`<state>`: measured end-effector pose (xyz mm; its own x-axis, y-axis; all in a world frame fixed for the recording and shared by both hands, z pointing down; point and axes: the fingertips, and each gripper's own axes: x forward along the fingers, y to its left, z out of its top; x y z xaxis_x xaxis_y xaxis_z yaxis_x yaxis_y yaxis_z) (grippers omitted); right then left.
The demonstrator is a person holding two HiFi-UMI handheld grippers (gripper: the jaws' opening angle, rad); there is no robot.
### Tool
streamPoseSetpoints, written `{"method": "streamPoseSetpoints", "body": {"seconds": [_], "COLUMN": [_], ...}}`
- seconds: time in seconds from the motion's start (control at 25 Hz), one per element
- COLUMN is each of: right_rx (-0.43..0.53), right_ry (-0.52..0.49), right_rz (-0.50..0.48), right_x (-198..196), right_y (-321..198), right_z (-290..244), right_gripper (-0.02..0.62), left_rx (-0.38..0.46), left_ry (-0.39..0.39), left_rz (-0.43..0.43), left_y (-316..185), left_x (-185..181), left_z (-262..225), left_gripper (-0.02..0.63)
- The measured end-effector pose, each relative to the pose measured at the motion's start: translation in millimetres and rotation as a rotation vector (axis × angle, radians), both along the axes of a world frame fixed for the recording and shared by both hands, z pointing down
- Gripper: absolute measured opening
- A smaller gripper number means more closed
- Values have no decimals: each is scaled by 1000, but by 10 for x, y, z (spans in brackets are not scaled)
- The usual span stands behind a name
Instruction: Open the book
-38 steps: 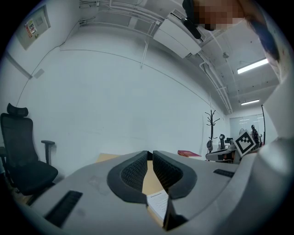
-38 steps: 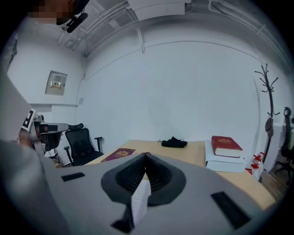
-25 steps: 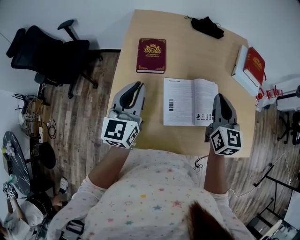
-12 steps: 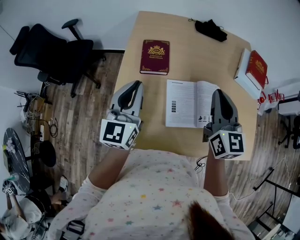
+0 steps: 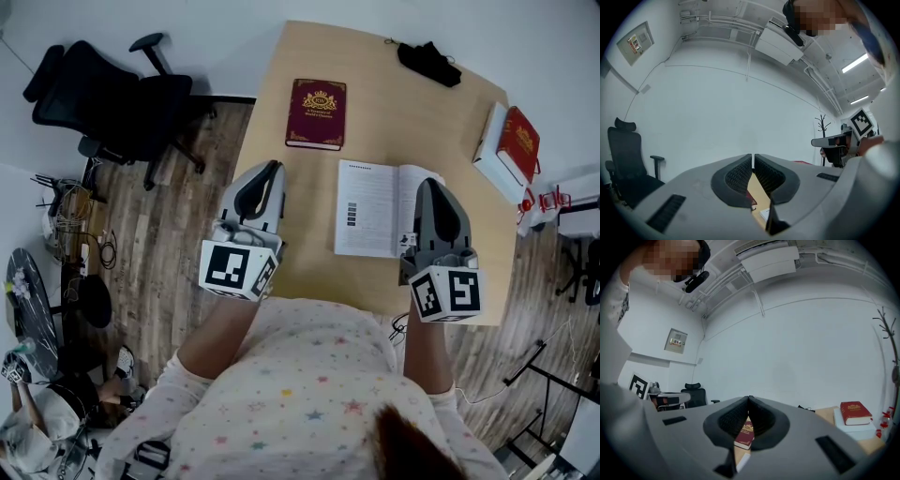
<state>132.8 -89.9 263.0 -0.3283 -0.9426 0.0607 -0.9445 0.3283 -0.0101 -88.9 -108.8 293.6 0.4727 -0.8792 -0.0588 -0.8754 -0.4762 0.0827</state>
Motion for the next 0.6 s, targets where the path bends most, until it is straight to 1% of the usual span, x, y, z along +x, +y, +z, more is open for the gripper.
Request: {"method": "streamPoseSetpoints", "body": {"seconds": [0.2,0.6], "right_rx": [17,16], "right_ry": [-9,-11], "right_rz": [0,-1], "right_x": [-36,-55], "right_y": [8,1], "right_z": [-12,20], "right_gripper": [0,0], "left_rx": [2,5], "left_ry": [-1,6], "left_rz": [0,9], "left_y": [13,12], "left_x": [-3,42], "left_z": [-6,-8], "left_gripper": [26,26]}}
